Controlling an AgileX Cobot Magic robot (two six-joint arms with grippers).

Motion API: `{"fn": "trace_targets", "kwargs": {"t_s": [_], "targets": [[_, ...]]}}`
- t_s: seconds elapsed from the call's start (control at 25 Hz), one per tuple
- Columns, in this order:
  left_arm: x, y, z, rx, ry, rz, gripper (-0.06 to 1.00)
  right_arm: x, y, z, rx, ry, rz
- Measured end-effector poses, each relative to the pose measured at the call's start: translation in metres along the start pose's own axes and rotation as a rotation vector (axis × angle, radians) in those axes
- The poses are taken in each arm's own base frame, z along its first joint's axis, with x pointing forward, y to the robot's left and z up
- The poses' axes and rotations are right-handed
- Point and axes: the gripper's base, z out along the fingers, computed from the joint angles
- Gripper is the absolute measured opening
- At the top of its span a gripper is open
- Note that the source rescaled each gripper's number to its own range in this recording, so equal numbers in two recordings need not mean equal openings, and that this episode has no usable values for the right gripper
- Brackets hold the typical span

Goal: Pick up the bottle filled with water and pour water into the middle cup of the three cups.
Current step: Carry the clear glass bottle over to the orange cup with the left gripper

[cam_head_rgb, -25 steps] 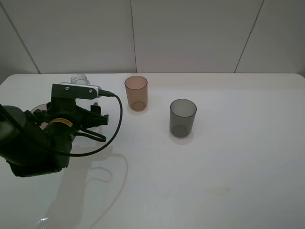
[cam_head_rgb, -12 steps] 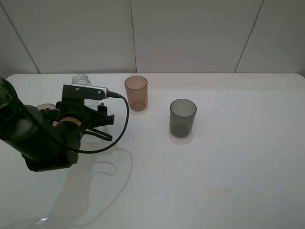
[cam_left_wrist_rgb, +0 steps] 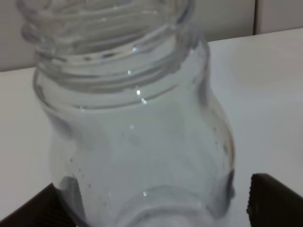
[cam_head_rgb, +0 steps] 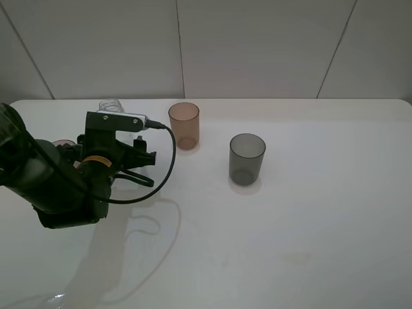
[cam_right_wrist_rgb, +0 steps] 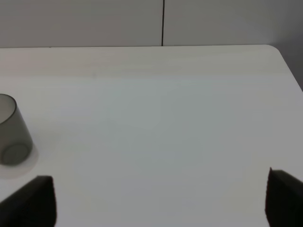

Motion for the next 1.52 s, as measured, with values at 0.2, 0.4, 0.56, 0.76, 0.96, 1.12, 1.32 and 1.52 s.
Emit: {"fn": "trace_targets", "kwargs": {"t_s": [0.2, 0.4, 0.56, 0.76, 0.96, 1.12, 1.32, 1.52], "targets": [[0.000, 0.001, 0.000, -0.009, 0.003, 0.021, 0.64, 0.000, 0.000, 0.000, 0.000, 0.000, 0.000], [0.000, 0.006, 0.003, -0.032, 0.007, 0.017, 0.64, 0.000, 0.000, 0.000, 0.000, 0.000, 0.000], [0.000, 0.008, 0.005, -0.034, 0.006, 0.017, 0.64, 0.000, 0.000, 0.000, 0.000, 0.000, 0.000], [0.000, 0.008, 0.005, -0.029, 0.004, 0.018, 0.15, 0.000, 0.000, 0.000, 0.000, 0.000, 0.000], [0.000, 0.008, 0.005, -0.029, 0.003, 0.018, 0.13, 0.000, 0.000, 0.000, 0.000, 0.000, 0.000], [-0.001, 0.008, 0.005, -0.028, 0.003, 0.018, 0.11, 0.000, 0.000, 0.000, 0.000, 0.000, 0.000], [-0.002, 0.007, 0.005, -0.017, -0.002, 0.019, 0.09, 0.000, 0.000, 0.000, 0.000, 0.000, 0.000], [-0.024, 0.008, 0.001, 0.001, -0.044, 0.036, 0.01, 0.000, 0.000, 0.000, 0.000, 0.000, 0.000]]}}
